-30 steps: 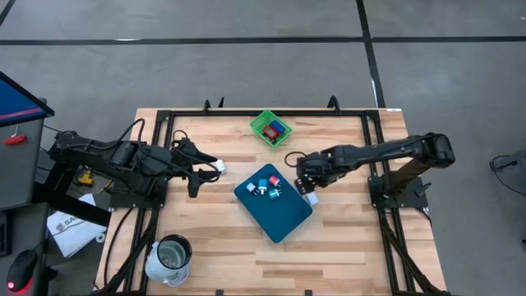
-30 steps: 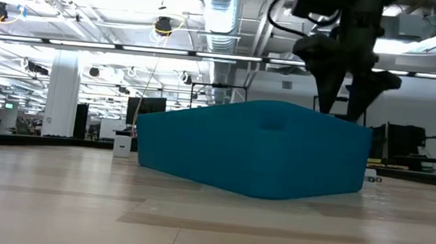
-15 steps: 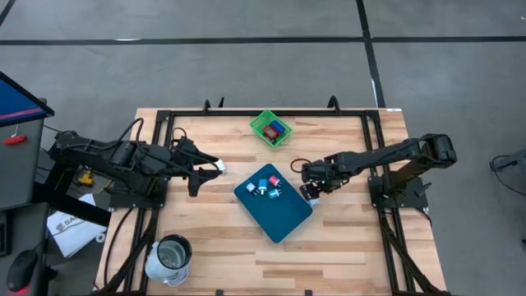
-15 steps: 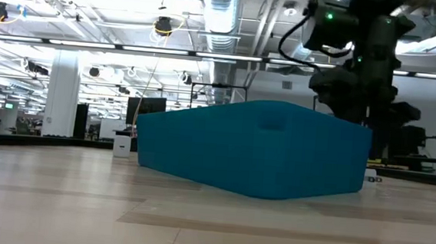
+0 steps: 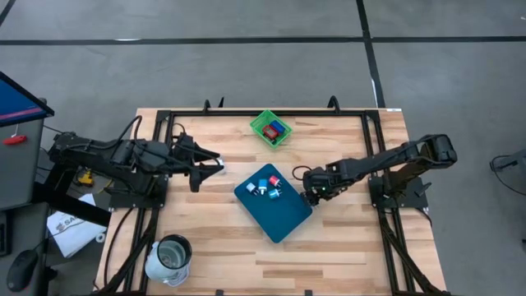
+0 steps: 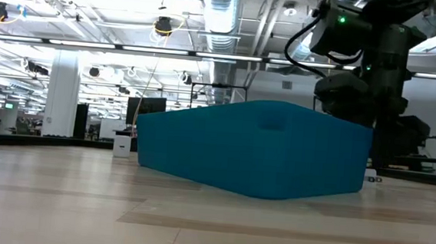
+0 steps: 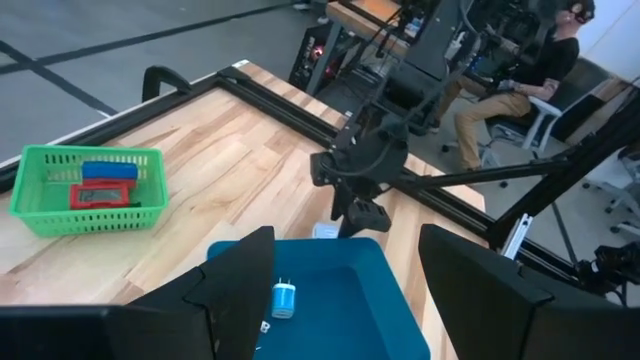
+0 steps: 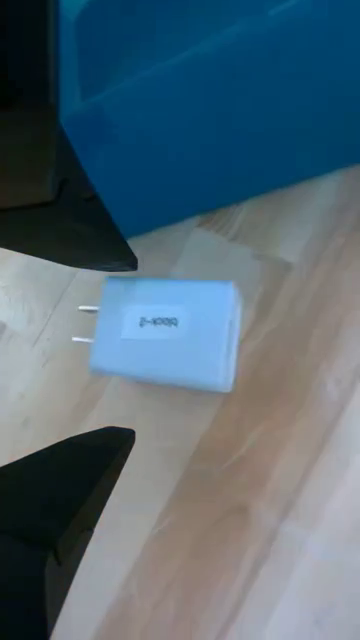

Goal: Pick & Place Office items
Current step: Put the bottom white charger adapter into the blue bin

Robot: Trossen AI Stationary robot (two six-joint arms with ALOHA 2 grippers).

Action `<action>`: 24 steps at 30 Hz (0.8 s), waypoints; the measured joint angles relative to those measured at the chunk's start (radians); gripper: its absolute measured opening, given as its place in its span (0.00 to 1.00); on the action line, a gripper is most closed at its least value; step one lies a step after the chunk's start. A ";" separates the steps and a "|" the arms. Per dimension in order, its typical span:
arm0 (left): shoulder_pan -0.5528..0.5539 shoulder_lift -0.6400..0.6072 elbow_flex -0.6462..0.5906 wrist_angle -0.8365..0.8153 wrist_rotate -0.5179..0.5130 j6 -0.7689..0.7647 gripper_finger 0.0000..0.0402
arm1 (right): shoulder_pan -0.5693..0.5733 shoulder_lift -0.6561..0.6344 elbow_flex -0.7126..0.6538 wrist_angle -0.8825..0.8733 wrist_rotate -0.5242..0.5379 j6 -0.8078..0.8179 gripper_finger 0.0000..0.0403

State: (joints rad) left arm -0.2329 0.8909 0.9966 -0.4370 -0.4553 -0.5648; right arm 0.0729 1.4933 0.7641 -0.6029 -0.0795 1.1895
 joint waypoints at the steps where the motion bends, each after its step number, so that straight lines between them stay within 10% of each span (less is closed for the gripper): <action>1: 0.002 0.000 0.000 0.000 0.000 0.000 0.61 | 0.000 0.000 -0.004 0.011 -0.001 0.002 0.65; 24: 0.005 0.000 0.000 0.037 0.000 0.002 0.61 | -0.041 0.123 0.001 0.062 -0.013 -0.090 0.64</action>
State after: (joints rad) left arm -0.2276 0.8909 0.9966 -0.4000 -0.4553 -0.5632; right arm 0.0315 1.6160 0.7656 -0.5414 -0.0924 1.0998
